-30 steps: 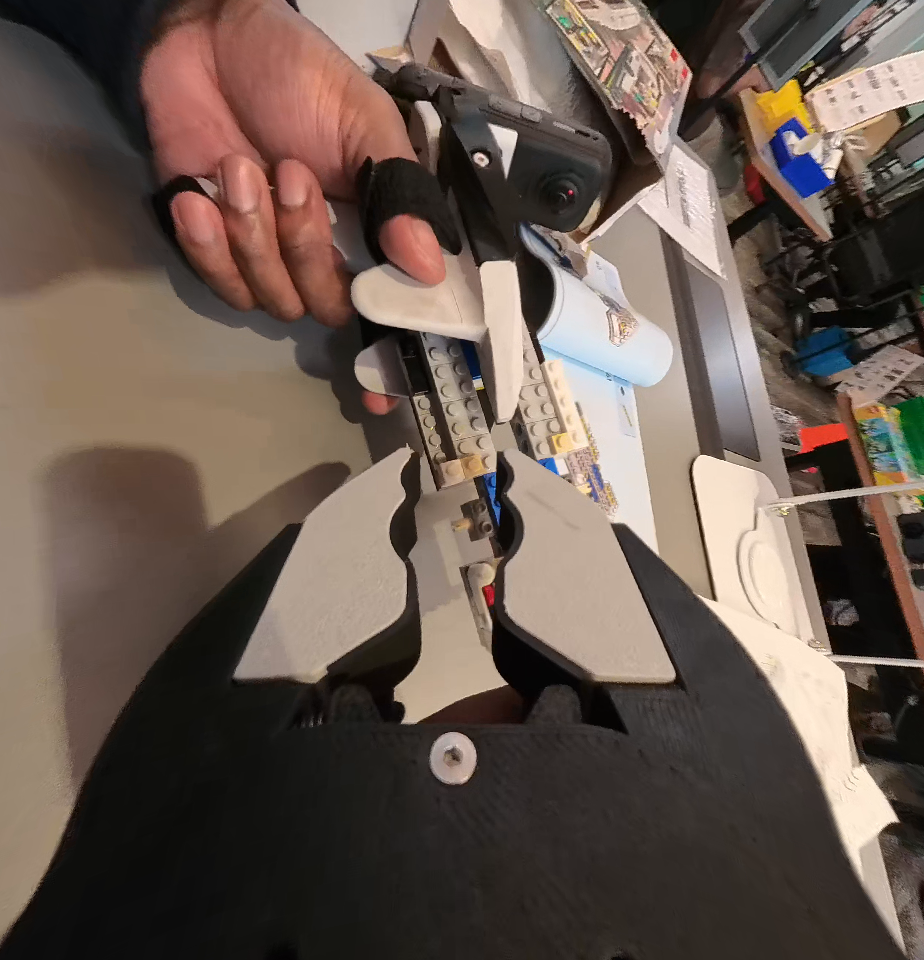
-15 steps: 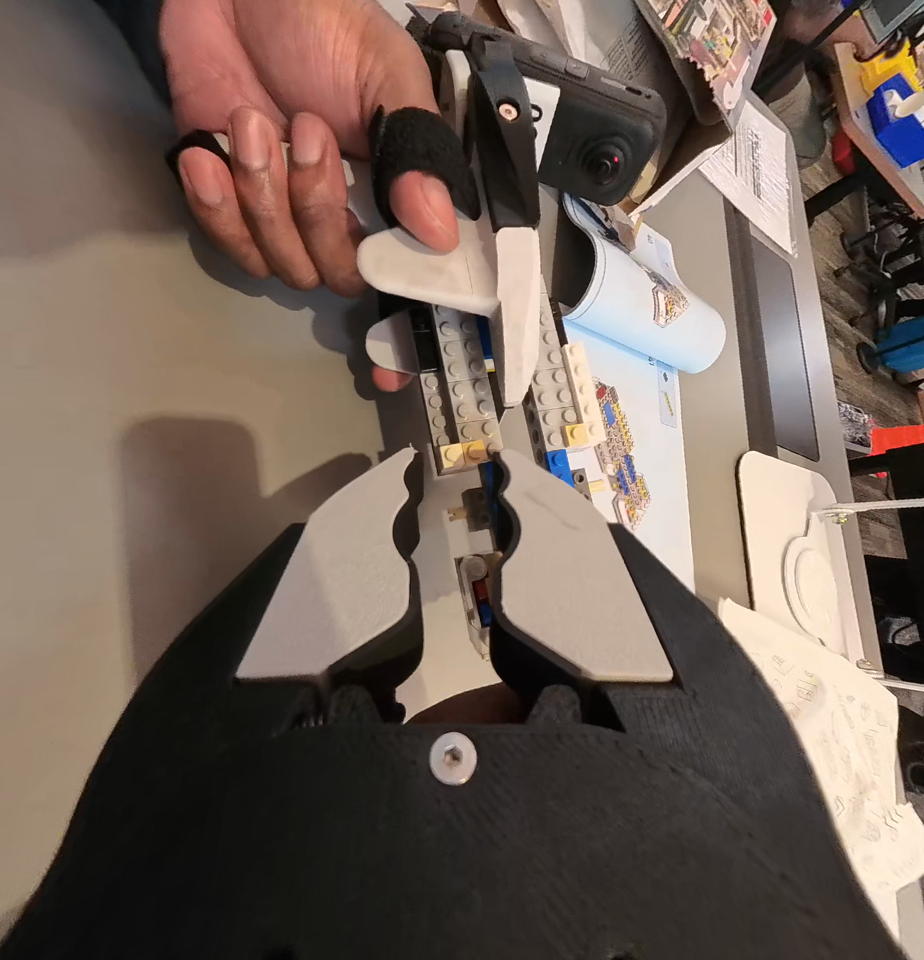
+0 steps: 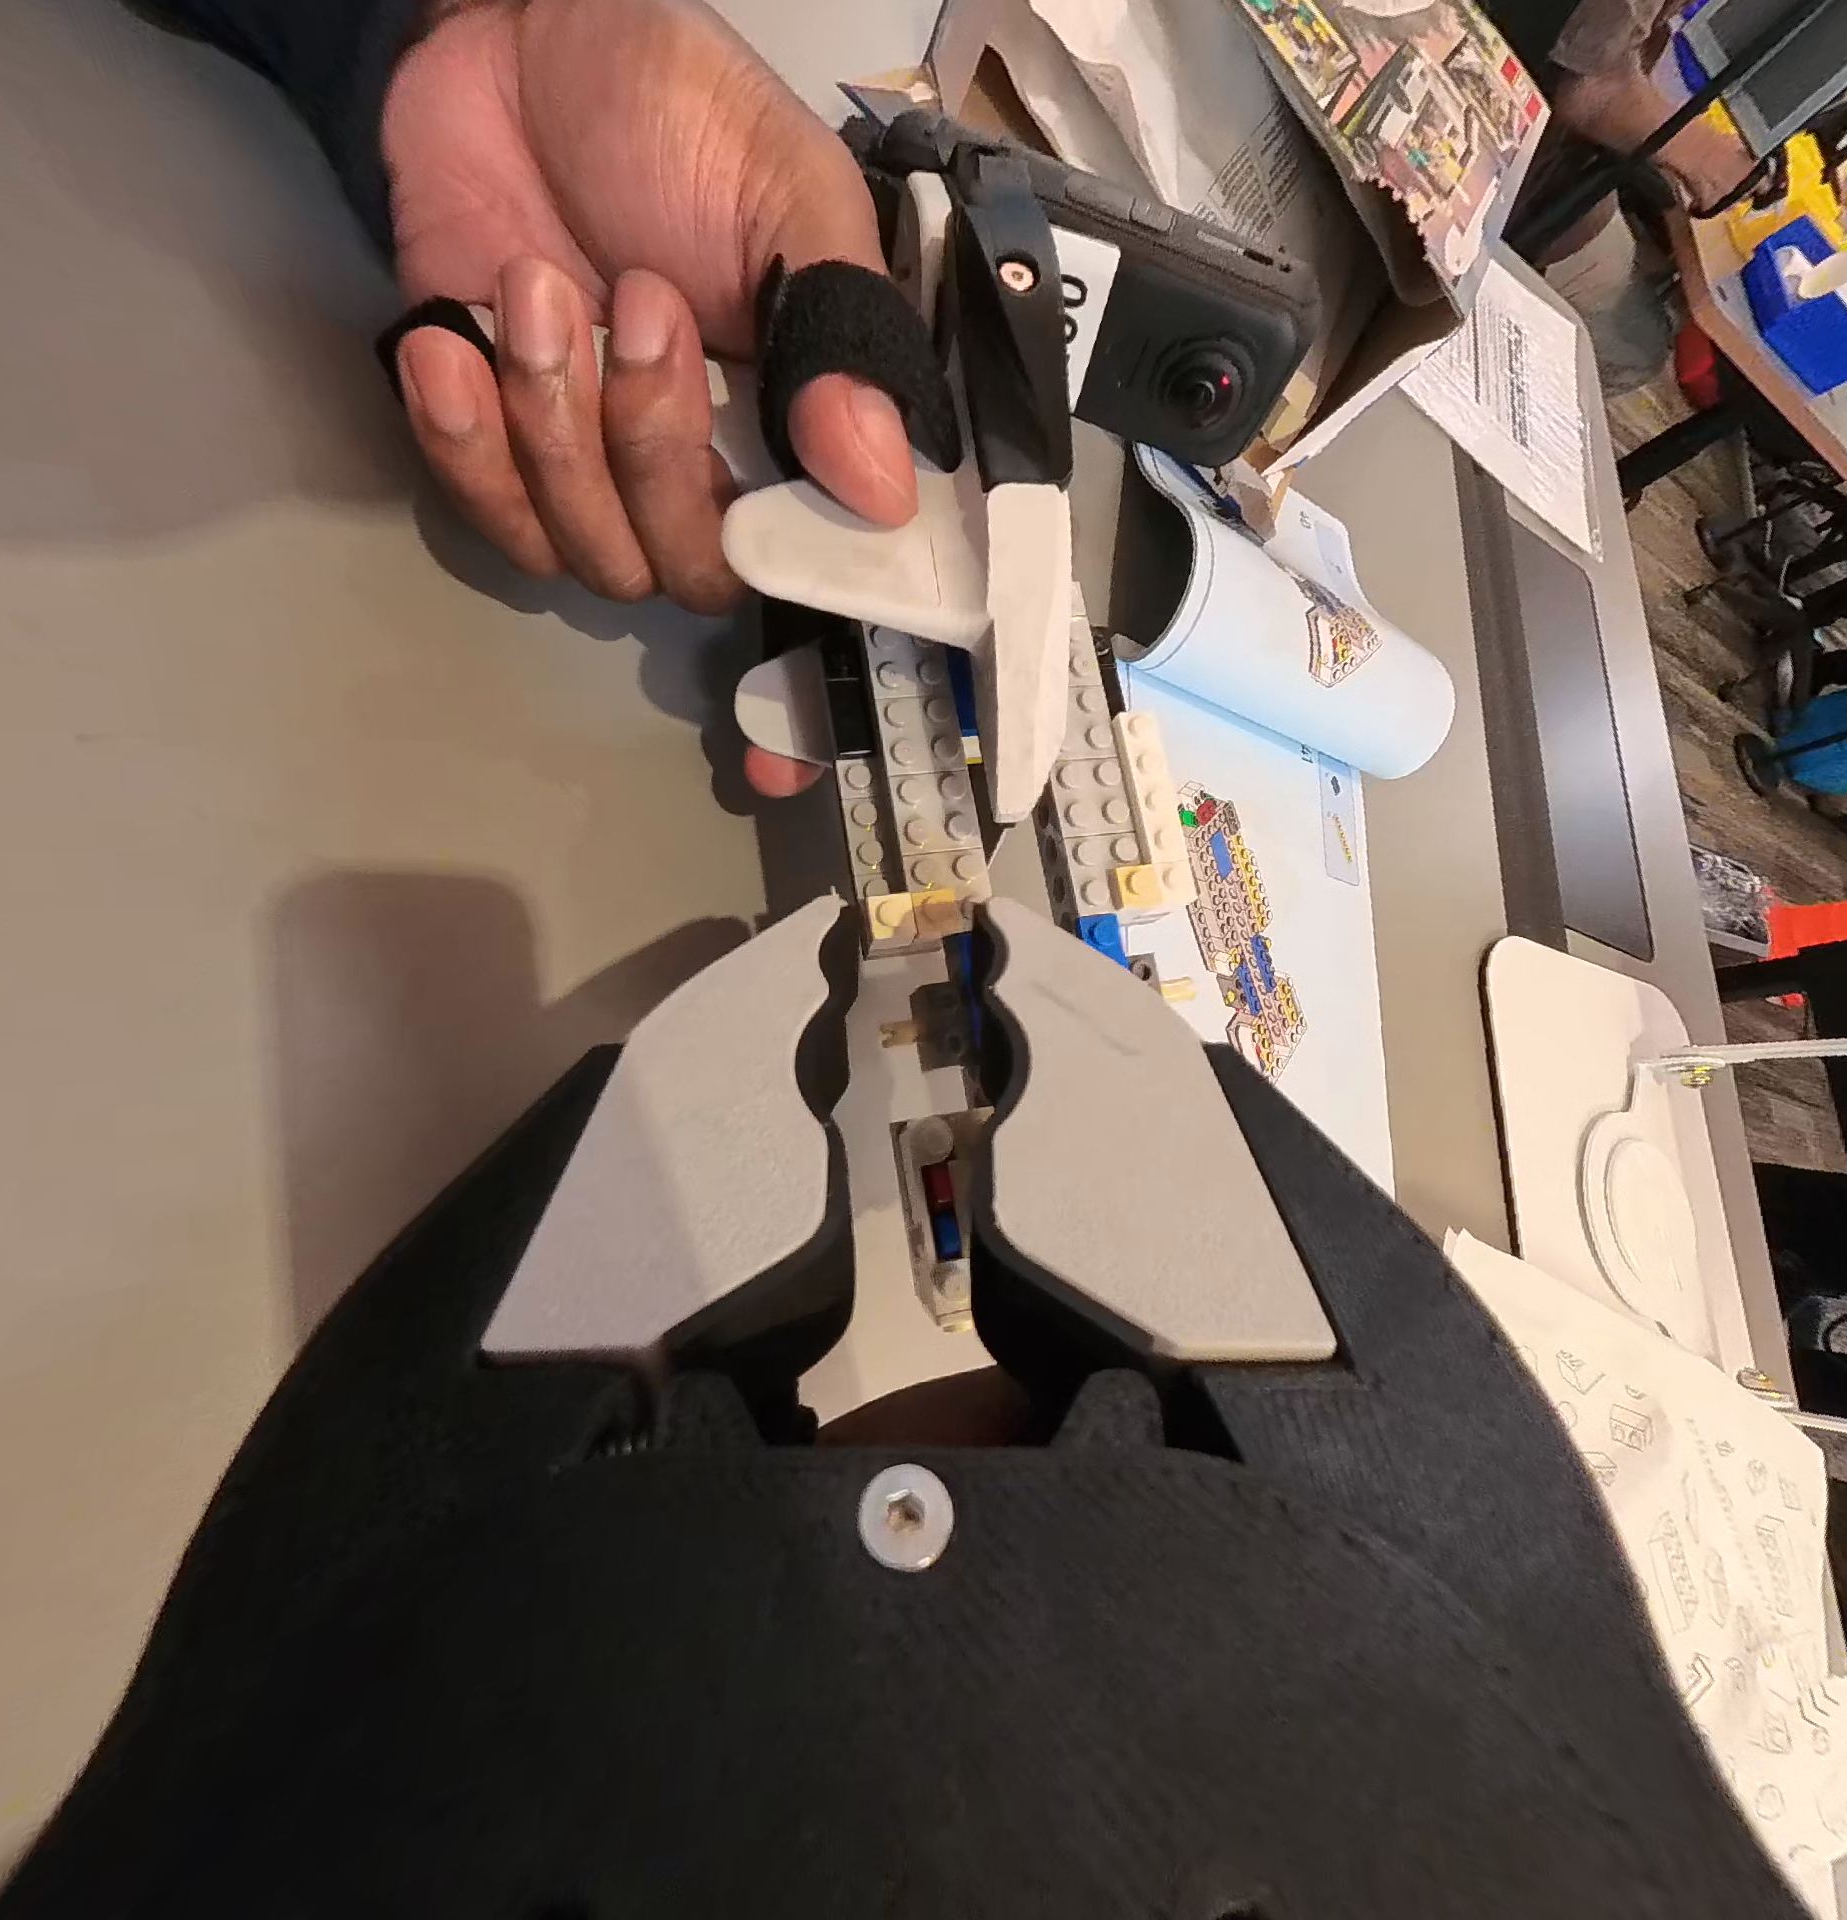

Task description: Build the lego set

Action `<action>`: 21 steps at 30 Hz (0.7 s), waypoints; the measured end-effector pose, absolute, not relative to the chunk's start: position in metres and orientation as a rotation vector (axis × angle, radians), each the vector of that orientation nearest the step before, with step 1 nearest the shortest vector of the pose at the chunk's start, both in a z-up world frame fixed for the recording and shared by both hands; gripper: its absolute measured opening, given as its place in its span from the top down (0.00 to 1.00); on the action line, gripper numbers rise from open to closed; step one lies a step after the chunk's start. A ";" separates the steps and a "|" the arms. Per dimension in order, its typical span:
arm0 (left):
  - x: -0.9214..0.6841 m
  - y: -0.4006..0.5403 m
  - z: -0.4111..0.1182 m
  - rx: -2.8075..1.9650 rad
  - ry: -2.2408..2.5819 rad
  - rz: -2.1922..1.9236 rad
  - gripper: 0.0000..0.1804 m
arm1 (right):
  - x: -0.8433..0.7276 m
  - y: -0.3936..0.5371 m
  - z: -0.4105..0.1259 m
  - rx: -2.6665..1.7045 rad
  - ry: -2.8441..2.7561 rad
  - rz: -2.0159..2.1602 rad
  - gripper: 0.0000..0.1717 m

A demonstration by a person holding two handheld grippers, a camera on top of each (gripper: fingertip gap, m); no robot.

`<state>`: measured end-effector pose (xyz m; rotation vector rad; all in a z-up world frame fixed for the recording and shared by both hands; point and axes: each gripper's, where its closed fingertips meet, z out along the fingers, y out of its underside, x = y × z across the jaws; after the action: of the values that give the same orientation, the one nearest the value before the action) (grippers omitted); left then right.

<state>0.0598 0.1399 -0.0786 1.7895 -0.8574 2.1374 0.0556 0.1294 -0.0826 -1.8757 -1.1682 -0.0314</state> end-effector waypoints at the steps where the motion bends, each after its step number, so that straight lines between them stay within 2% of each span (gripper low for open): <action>1: 0.060 0.140 -0.079 1.790 -0.861 2.136 0.86 | 0.055 0.129 -0.083 -1.877 -1.171 -0.033 0.88; 21: 0.060 0.140 -0.080 1.798 -0.851 2.133 0.86 | 0.054 0.129 -0.086 -1.882 -1.191 -0.091 0.91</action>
<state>0.0600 0.1401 -0.0798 1.7976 -0.8513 2.1327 0.0543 0.1293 -0.0864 -1.8825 -1.1911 -0.0908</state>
